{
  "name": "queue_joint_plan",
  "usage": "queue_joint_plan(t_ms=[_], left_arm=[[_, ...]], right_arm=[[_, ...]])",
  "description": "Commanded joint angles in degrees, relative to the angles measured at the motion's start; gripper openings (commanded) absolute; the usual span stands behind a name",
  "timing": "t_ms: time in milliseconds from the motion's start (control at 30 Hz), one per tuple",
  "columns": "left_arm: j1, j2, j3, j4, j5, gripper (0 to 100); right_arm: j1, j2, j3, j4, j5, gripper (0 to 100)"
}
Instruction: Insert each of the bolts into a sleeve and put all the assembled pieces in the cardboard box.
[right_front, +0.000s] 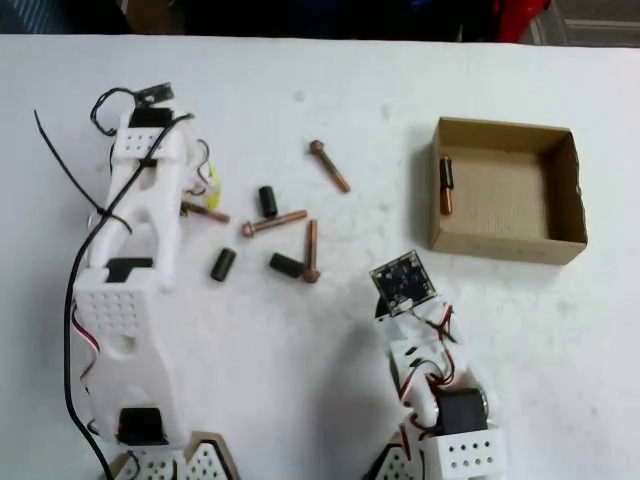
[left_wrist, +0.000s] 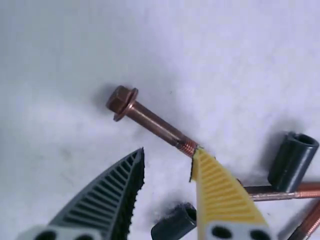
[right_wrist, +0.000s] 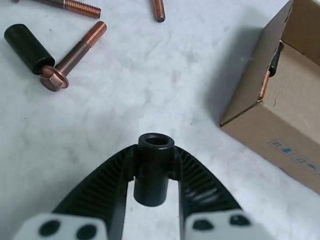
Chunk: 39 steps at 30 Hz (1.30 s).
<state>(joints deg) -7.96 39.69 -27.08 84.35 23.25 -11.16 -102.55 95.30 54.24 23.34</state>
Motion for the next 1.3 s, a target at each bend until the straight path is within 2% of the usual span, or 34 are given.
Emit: queue_joint_plan(t_ms=[0, 167, 533, 1033, 1100, 1233, 1267], left_arm=[[-0.3, -3.6, -1.9, 0.5, 0.7, 19], [-0.7, 0.5, -2.5, 0.3, 0.8, 19], [-3.6, 3.5, -2.1, -6.7, 0.8, 19], [-3.5, 3.6, -2.1, -7.3, 0.8, 19], [-3.5, 3.6, -2.4, -7.3, 0.8, 16], [-3.5, 3.6, -2.2, -8.3, 0.8, 2], [-3.5, 3.6, -2.0, -8.6, 0.8, 2]], right_arm=[[0.3, -0.7, 0.1, -1.4, 0.6, 1.8], [0.3, -0.7, 0.1, -1.4, 0.6, 1.8], [0.3, -0.7, 0.1, -1.4, 0.6, 1.8], [0.3, -0.7, 0.1, -1.4, 0.6, 1.8], [0.3, -0.7, 0.1, -1.4, 0.6, 1.8], [0.3, -0.7, 0.1, -1.4, 0.6, 1.8], [0.3, -0.7, 0.1, -1.4, 0.6, 1.8]])
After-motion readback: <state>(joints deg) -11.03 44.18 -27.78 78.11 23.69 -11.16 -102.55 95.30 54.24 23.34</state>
